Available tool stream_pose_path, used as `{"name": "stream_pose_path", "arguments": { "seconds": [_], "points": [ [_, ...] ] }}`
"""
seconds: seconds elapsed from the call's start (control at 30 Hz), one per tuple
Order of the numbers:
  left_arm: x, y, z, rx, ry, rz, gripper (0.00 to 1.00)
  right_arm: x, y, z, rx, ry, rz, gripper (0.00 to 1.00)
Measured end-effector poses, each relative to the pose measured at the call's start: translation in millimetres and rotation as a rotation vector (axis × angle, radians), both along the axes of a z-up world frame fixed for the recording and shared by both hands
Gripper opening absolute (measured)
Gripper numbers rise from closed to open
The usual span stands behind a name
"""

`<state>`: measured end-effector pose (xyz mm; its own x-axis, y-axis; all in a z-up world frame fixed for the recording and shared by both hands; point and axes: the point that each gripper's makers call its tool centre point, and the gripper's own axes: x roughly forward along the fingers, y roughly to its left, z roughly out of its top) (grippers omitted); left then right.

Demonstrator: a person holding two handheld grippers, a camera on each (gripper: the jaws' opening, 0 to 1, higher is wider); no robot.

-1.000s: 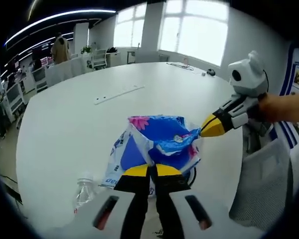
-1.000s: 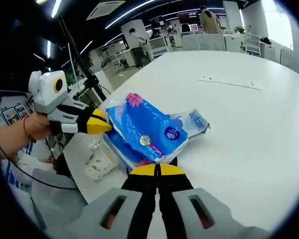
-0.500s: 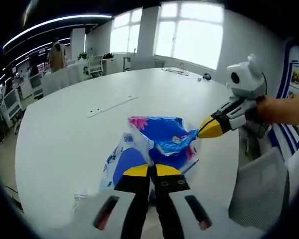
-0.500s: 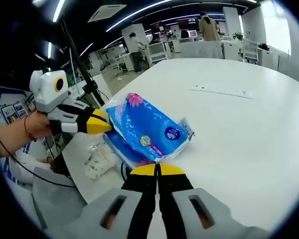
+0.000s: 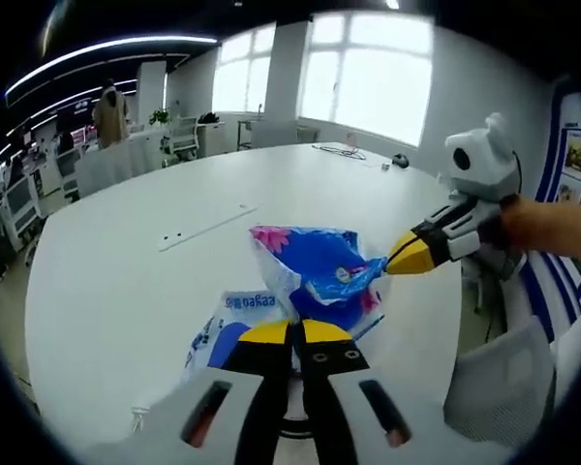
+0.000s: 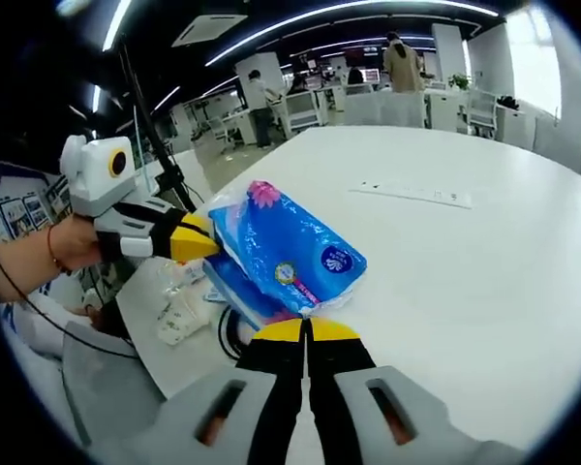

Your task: Arrange the tabletop items into an orderly group along one side of the table until the central work area is clear of visible clutter.

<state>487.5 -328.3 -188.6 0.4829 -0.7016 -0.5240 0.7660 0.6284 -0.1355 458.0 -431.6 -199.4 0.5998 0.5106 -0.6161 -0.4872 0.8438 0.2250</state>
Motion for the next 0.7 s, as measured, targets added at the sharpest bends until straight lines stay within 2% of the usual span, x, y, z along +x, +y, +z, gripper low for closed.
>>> {"name": "stream_pose_path", "arguments": {
  "seconds": [0.4,0.7],
  "points": [
    [0.0,-35.6,4.4,-0.045,0.016,0.003,0.0,6.7,-37.0,14.1,-0.021,-0.027,-0.029,0.0],
    [1.0,-58.9,6.0,-0.055,0.016,-0.005,0.0,7.0,-56.9,17.3,-0.044,-0.033,-0.039,0.0]
  ]
}}
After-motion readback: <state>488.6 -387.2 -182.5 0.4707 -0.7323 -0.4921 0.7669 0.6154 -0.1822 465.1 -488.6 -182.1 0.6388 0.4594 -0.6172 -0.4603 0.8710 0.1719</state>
